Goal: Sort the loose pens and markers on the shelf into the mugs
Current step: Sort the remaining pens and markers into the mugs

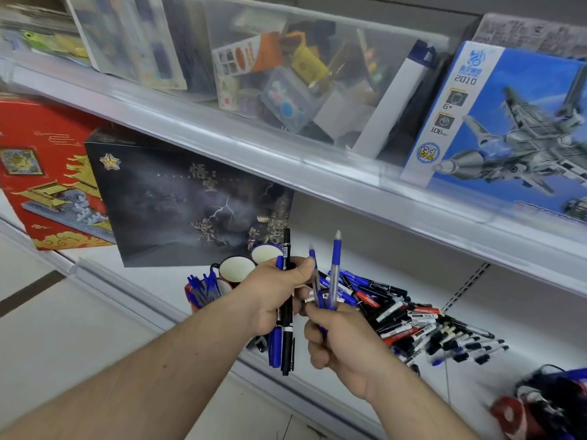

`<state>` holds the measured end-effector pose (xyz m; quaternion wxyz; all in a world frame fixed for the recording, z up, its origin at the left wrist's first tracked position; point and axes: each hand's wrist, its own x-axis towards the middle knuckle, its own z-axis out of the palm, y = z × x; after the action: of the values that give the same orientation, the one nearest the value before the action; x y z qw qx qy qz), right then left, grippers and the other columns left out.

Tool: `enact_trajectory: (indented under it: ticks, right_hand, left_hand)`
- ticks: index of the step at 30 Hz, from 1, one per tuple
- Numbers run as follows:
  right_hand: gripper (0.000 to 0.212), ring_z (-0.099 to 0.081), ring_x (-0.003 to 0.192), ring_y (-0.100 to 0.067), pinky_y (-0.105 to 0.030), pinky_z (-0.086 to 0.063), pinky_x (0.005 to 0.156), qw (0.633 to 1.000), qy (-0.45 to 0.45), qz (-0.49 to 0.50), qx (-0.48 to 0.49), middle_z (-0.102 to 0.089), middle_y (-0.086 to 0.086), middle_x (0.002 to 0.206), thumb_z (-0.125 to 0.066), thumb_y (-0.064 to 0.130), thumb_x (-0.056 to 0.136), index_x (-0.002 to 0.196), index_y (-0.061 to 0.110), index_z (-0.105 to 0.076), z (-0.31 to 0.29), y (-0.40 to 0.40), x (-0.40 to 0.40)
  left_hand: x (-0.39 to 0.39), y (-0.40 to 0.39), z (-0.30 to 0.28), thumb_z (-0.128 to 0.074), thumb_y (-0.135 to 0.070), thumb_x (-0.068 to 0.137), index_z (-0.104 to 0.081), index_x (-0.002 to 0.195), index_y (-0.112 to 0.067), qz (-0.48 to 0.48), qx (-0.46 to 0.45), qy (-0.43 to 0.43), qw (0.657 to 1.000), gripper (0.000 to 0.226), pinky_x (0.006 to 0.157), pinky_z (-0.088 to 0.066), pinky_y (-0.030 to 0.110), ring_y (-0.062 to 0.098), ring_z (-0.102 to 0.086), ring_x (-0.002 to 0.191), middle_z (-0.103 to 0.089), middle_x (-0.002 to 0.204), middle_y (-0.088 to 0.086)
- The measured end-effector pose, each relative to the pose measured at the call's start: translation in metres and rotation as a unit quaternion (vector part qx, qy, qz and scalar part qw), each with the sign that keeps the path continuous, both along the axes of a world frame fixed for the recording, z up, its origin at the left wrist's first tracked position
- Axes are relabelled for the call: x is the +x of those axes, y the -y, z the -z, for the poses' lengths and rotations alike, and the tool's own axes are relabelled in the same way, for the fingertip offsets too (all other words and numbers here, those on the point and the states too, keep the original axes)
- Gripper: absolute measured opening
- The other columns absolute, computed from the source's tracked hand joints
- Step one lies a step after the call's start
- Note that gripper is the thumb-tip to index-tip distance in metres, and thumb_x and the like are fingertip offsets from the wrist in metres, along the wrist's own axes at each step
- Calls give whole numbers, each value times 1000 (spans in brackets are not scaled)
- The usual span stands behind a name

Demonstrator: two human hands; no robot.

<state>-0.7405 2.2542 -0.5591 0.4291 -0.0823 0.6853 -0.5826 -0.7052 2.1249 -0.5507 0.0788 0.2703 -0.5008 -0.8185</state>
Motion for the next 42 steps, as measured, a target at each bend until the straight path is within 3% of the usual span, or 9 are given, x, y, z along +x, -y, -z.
enact_trajectory:
  ticks: [8, 14, 19, 21, 25, 29, 35, 39, 42]
  right_hand:
    - [6, -26, 43, -16, -23, -21, 47, 985, 25, -101, 136, -40, -3, 55, -54, 9, 89, 85, 12, -52, -7, -7, -5]
    - [25, -63, 67, -16, -31, -46, 60, 986, -143, 88, -27, -67, 4, 98, -64, 31, 93, 117, 33, -60, 0, -20, 3]
    - [43, -68, 85, -6, -20, -54, 74, 911, -377, 127, -105, -64, 19, 112, -75, 23, 85, 107, 56, -60, 18, -5, 20]
    - [37, -70, 87, -12, -32, -58, 79, 869, -455, 156, -116, -65, 23, 105, -70, 27, 82, 101, 59, -66, 23, 8, 19]
    - [29, -71, 77, -18, -42, -59, 75, 825, -515, 190, -135, -65, 25, 99, -60, 38, 83, 110, 39, -70, 20, 22, 8]
    - [29, -71, 82, -23, -46, -57, 79, 836, -514, 168, -93, -66, 24, 91, -60, 39, 84, 108, 29, -71, 26, 29, -23]
    - [17, -60, 80, -19, -1, -31, 71, 773, -632, 24, 42, -71, -6, 82, -69, 1, 85, 97, 10, -77, 43, 76, -50]
    - [15, -56, 75, -32, -32, -35, 64, 774, -623, -73, 92, -67, -13, 79, -61, 8, 90, 93, 8, -76, 57, 129, -51]
    - [21, -56, 78, -31, -33, -42, 62, 780, -591, -124, 164, -70, -14, 87, -54, 13, 92, 96, 9, -75, 73, 165, -49]
  left_hand:
    - [-6, -12, 5, -75, -9, 84, -66, 87, -9, 61, -100, 21, 993, 10, 41, -34, 19, 11, -40, 43, -53, 61, 7]
    - [-7, 3, -4, -68, -12, 90, -61, 82, -14, -24, 86, -31, 996, 11, 38, -33, 15, 7, -38, 41, -50, 72, 4]
    - [2, 10, -2, -59, -15, 95, -58, 83, -12, -34, 203, -52, 977, 12, 36, -34, 13, 1, -39, 40, -57, 65, -4]
    - [6, 14, -2, -60, -19, 95, -59, 82, -10, -37, 212, -40, 976, 15, 35, -35, 14, 1, -40, 39, -59, 66, -4]
    - [16, 41, -5, -64, -29, 92, -60, 81, -9, -45, 91, 8, 995, 23, 36, -33, 17, 7, -40, 42, -54, 57, -1]
    - [35, 93, -4, -63, -20, 96, -59, 92, -7, -183, -54, 59, 980, 13, 38, -37, 19, 9, -44, 41, -62, 64, 2]
    - [54, 133, 6, -60, -15, 97, -59, 100, -8, -240, -45, 47, 969, 8, 42, -38, 20, 9, -45, 50, -69, 86, 6]
    - [56, 147, 18, -61, -18, 97, -61, 91, -11, -254, -19, 60, 965, 10, 45, -40, 22, 9, -46, 53, -70, 84, 4]
    - [55, 155, 24, -61, -19, 97, -63, 96, -10, -259, 7, 60, 964, 9, 41, -41, 21, 6, -48, 49, -71, 79, 1]
